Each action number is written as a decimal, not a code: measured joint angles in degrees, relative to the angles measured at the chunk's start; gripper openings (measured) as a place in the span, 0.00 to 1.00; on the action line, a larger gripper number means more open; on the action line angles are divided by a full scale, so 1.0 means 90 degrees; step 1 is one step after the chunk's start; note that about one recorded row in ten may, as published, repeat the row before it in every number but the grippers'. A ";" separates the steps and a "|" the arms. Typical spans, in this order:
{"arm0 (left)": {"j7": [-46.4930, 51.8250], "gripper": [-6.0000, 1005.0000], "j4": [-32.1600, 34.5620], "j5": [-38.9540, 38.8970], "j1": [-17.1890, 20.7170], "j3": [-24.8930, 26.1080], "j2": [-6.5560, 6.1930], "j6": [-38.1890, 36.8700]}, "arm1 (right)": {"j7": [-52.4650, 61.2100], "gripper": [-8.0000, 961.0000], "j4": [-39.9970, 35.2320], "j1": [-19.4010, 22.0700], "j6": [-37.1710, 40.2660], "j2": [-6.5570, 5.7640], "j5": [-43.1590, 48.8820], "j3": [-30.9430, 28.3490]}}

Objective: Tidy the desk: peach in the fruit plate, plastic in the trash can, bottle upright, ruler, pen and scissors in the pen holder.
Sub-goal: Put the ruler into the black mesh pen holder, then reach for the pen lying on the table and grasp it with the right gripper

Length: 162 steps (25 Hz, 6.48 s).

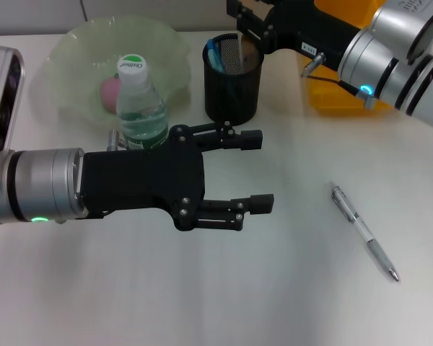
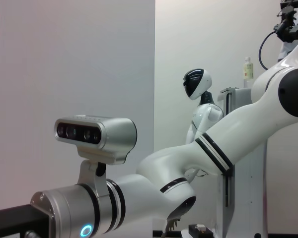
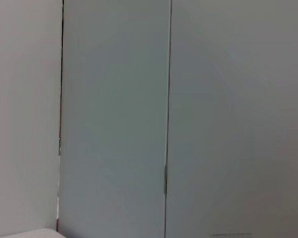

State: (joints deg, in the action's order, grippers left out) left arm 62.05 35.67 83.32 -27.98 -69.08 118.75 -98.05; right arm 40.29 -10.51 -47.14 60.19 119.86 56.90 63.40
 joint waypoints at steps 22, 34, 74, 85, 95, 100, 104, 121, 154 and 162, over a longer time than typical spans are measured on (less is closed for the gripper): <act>-0.0024 0.80 0.0003 0.0000 -0.0033 0.0051 0.0013 0.0037 | 0.1331 0.52 -0.0945 0.0503 -0.0061 -0.0058 0.0065 0.0197; -0.0019 0.80 0.0002 -0.0055 -0.0048 0.0031 0.0013 0.0027 | 0.6355 0.52 -0.5672 0.2334 0.0697 -0.0054 0.3982 0.0236; -0.0004 0.80 -0.0074 -0.0059 0.0511 -0.0254 0.0008 -0.0213 | 1.2848 0.51 -0.5871 0.0062 0.5301 -0.0375 1.0708 -0.0442; -0.0020 0.80 -0.0077 -0.0059 0.0457 -0.0254 0.0017 -0.0176 | 1.2857 0.51 -0.5352 -0.0141 0.4766 -0.0233 1.1134 -0.0059; -0.0034 0.80 -0.0087 -0.0069 0.0435 -0.0254 0.0017 -0.0125 | 1.2866 0.51 -0.4576 -0.0369 0.4084 -0.0139 1.1435 0.0089; -0.0037 0.80 -0.0094 -0.0069 0.0436 -0.0254 0.0018 -0.0120 | 1.2859 0.51 -0.4454 -0.0393 0.3858 -0.0117 1.1439 0.0151; -0.0051 0.80 -0.0140 -0.0069 0.0431 -0.0254 0.0018 -0.0120 | 1.2856 0.51 -0.4377 -0.0400 0.3729 -0.0109 1.1443 0.0160; -0.0139 0.80 -0.0252 -0.0068 0.0418 -0.0254 0.0018 -0.0120 | 1.2889 0.51 -0.4014 -0.0546 0.3304 -0.0088 1.1443 0.0469; -0.0200 0.80 -0.0252 -0.0068 0.0424 -0.0254 0.0017 -0.0121 | 1.2937 0.49 -0.3493 -0.0968 0.3062 -0.0056 1.1431 0.0726; -0.0204 0.80 -0.0318 -0.0068 0.0393 -0.0250 0.0017 -0.0120 | 1.2944 0.47 -0.3480 -0.0974 0.3056 -0.0056 1.1431 0.0906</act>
State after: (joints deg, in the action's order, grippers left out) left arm 60.22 32.81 82.70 -24.44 -71.33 118.91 -99.13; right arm 156.78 -41.83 -55.90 87.69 119.36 159.77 71.56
